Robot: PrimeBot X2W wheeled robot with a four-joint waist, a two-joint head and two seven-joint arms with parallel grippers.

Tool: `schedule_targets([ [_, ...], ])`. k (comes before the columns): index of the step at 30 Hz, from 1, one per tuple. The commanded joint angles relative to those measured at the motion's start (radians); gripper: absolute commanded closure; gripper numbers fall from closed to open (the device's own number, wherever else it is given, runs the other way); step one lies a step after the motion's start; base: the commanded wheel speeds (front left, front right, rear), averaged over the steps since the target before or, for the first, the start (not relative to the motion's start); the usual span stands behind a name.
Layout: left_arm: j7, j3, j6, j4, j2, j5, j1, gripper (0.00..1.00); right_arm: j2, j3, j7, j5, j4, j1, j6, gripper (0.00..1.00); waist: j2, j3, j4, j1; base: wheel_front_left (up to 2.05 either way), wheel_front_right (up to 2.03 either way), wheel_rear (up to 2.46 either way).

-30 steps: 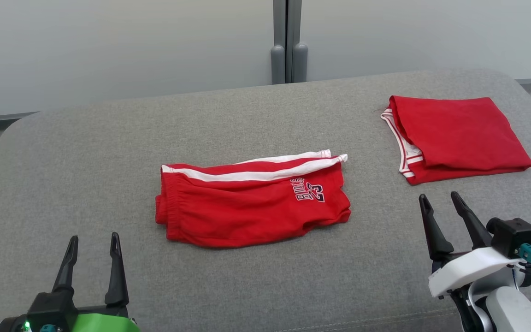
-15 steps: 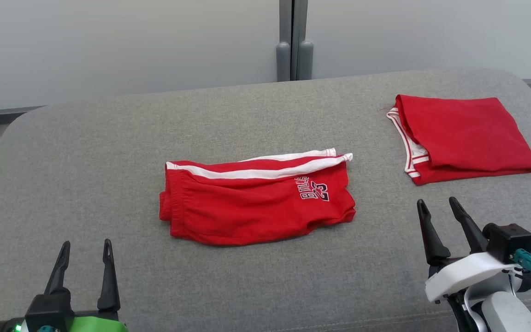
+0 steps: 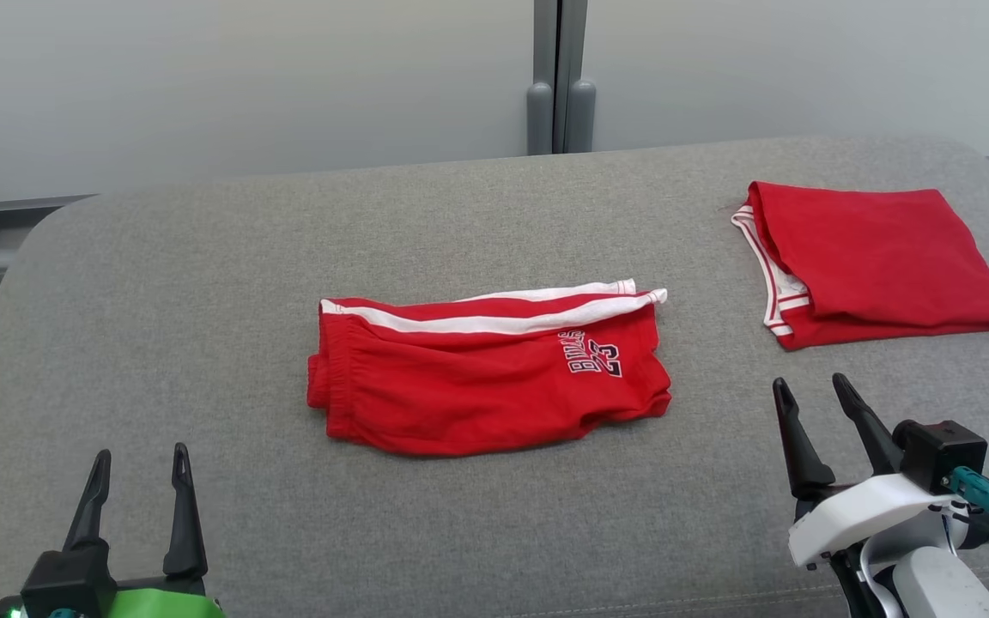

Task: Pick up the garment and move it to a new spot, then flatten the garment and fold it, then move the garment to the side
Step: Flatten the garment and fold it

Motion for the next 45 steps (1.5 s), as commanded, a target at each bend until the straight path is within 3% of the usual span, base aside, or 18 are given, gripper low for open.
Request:
schedule_targets([
  [1,0.0,0.002,0.007,-0.005,0.002,-0.006,0.01,0.0,0.002,-0.003,-0.001,-0.002,0.005,0.003,0.0,0.0,0.0,0.0,0.003,0.0,0.0,0.0,0.0],
  [10,0.0,0.009,-0.003,0.003,-0.005,-0.012,0.006,0.0,0.003,0.005,0.006,0.008,0.021,-0.008,0.0,0.0,0.0,-0.001,0.014,0.0,0.0,0.0,0.0],
  [17,0.0,0.002,-0.006,-0.003,-0.009,-0.001,-0.008,0.0,0.004,0.046,0.067,0.048,0.12,-0.107,0.0,0.0,0.0,0.003,0.024,0.0,0.0,0.0,0.0],
  [32,0.0,-0.073,-0.029,0.022,-0.025,0.008,-0.083,0.0,0.023,0.162,0.058,0.088,0.579,-0.444,0.0,0.0,0.0,0.088,0.143,0.0,0.0,0.0,0.0],
  [45,0.0,-0.116,-0.04,0.052,-0.039,0.004,-0.147,0.0,0.044,0.187,0.095,0.142,0.88,-0.607,0.0,0.0,0.0,0.153,0.223,0.0,0.0,0.0,0.0],
])
